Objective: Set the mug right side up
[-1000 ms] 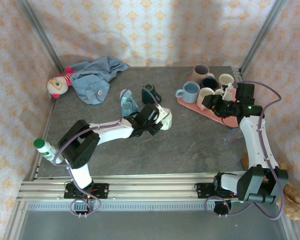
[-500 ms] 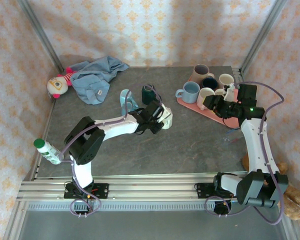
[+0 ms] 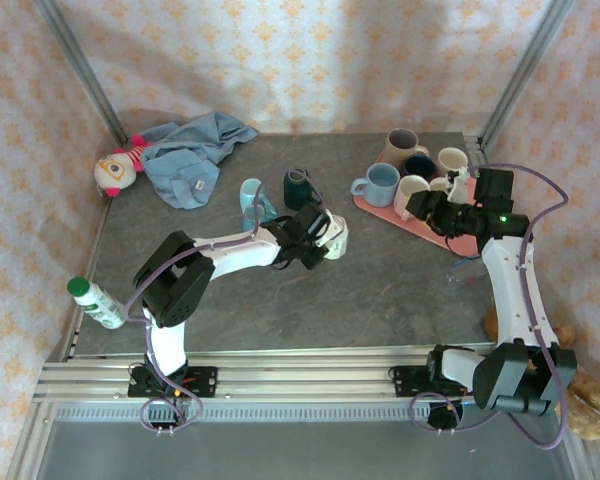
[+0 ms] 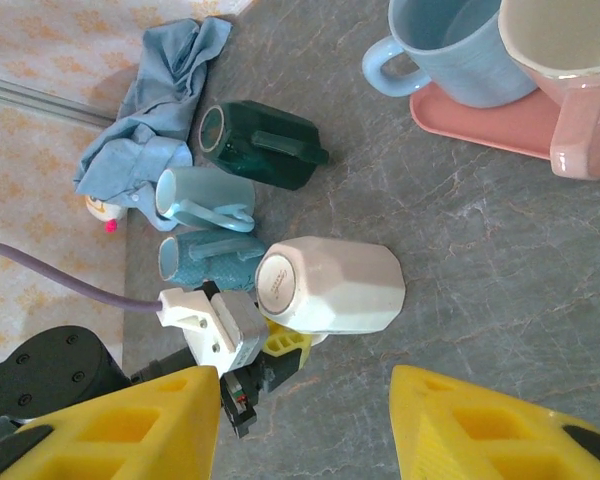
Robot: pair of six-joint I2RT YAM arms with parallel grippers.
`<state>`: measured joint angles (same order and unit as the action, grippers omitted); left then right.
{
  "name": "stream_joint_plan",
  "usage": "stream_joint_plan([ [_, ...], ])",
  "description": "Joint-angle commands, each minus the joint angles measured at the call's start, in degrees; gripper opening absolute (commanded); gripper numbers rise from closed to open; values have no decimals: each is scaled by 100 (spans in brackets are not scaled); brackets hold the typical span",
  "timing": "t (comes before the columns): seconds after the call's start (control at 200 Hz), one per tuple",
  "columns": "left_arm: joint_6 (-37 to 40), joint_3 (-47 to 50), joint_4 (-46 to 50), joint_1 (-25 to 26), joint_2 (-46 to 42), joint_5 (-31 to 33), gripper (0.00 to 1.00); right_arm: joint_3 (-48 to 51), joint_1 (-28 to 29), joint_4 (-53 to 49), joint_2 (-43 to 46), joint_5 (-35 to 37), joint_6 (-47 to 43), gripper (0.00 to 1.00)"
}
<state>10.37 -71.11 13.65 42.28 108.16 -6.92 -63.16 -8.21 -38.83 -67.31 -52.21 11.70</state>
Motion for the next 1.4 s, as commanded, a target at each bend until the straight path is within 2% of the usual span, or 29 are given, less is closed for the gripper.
stream_joint_plan([
  [0.0,-104,-105,-204,25,-202,-33,0,-189,-57,-150,102,118,-178,48],
  [0.295,-347,-191,-645,-54,-1144,-289,0,112,-58,415,300,-618,-251,48],
  [0.565,-562,-255,-1216,-123,-2052,-346,0,246,-56,764,385,-1654,-290,48],
  [0.806,-948,-492,-1789,-179,-2725,-478,0,302,100,966,438,-2877,-489,48],
  [0.956,-1045,-739,-1978,-186,-2973,-689,0,143,482,1023,364,-2990,-700,49],
  [1.391,-1444,-1312,-1963,-193,-3248,-1128,0,-353,1299,2526,-20,-3278,-916,50],
])
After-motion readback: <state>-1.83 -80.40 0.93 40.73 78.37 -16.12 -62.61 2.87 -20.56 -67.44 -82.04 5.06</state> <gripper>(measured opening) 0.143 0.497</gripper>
